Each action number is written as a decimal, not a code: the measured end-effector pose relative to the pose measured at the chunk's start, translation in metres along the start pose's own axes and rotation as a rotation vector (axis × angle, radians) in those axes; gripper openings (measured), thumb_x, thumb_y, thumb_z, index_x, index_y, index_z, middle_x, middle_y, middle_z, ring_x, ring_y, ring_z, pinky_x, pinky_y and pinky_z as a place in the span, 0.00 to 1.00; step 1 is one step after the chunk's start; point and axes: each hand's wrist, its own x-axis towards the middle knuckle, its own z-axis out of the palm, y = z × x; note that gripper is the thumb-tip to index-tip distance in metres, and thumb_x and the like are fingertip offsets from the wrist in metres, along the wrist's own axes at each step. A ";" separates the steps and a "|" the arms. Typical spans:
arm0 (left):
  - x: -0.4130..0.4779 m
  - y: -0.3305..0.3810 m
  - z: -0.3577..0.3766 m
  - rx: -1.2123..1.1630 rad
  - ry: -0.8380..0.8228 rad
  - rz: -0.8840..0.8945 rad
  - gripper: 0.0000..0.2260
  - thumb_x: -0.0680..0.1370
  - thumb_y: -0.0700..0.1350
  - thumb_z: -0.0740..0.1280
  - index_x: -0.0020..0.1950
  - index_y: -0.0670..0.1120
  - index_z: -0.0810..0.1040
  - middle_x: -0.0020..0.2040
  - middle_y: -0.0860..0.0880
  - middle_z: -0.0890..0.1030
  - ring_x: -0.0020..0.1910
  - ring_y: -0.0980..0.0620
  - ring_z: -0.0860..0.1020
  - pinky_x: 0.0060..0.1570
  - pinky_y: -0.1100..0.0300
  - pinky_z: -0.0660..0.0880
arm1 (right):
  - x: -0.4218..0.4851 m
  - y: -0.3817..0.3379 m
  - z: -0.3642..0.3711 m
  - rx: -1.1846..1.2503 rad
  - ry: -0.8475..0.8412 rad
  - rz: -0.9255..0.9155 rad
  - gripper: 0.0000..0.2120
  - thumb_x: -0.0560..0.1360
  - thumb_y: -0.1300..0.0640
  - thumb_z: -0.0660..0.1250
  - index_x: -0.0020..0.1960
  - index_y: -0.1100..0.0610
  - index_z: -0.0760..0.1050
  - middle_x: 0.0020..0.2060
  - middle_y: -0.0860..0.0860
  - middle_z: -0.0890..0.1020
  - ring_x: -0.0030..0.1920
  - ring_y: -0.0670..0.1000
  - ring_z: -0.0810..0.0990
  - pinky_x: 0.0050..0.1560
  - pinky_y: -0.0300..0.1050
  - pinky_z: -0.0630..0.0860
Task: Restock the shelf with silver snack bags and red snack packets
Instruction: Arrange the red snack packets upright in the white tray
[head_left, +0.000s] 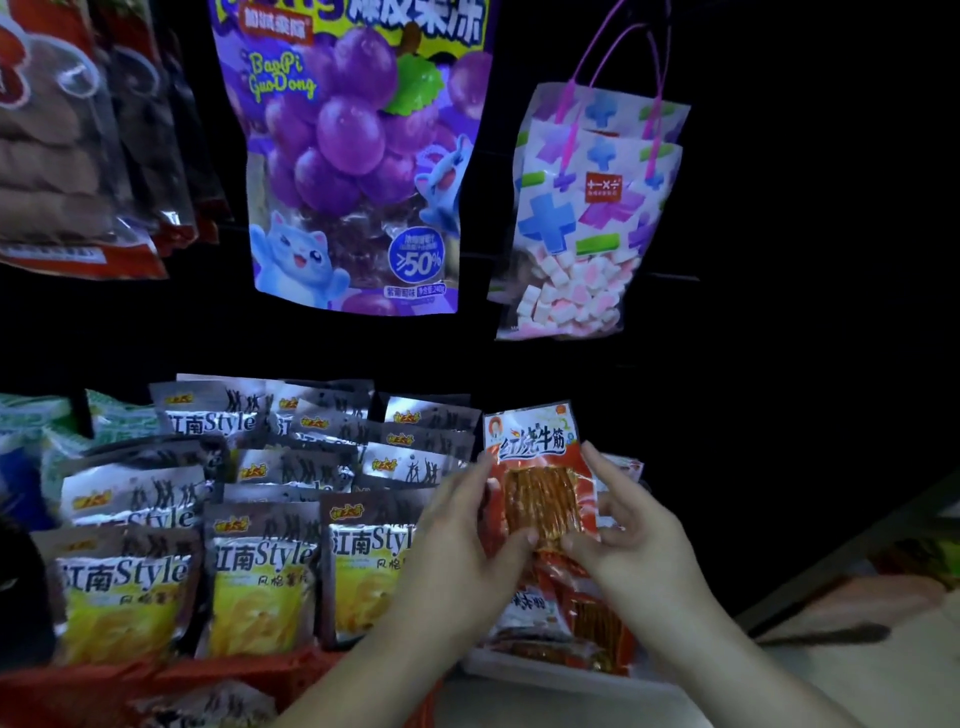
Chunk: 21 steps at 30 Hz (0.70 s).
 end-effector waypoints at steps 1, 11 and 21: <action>0.000 0.001 0.002 0.116 0.039 0.062 0.30 0.79 0.58 0.69 0.80 0.62 0.62 0.71 0.67 0.65 0.71 0.65 0.65 0.70 0.60 0.69 | 0.001 0.002 0.000 -0.011 0.003 -0.014 0.40 0.78 0.68 0.71 0.68 0.24 0.67 0.63 0.46 0.73 0.47 0.49 0.84 0.44 0.50 0.86; -0.004 0.027 0.014 -0.633 0.032 -0.213 0.13 0.83 0.43 0.67 0.67 0.53 0.77 0.58 0.53 0.85 0.55 0.52 0.84 0.52 0.55 0.83 | 0.006 0.002 -0.002 0.067 -0.133 -0.058 0.23 0.83 0.65 0.63 0.67 0.39 0.75 0.50 0.43 0.86 0.53 0.52 0.85 0.52 0.42 0.82; -0.002 0.008 0.010 -0.606 -0.047 -0.217 0.36 0.81 0.34 0.68 0.78 0.67 0.60 0.65 0.53 0.81 0.64 0.51 0.80 0.55 0.51 0.82 | 0.014 0.010 -0.010 0.063 0.131 -0.054 0.31 0.77 0.67 0.72 0.71 0.39 0.71 0.58 0.44 0.81 0.51 0.45 0.83 0.55 0.49 0.82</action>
